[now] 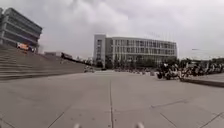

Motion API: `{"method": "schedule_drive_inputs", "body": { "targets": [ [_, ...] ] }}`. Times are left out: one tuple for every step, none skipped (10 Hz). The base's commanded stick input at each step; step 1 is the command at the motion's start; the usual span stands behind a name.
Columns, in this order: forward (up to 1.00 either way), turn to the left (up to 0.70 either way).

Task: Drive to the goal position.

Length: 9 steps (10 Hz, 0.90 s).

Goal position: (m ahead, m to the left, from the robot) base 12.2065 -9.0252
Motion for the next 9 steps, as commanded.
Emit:
{"method": "schedule_drive_inputs", "body": {
  "targets": [
    [0.5, 0.0],
    [0.5, 0.0],
    [0.5, 0.0],
    [0.5, 0.0],
    [0.5, 0.0],
    [0.5, 0.0],
    [0.5, 0.0],
    [0.5, 0.0],
    [0.5, 0.0]
  ]
}}
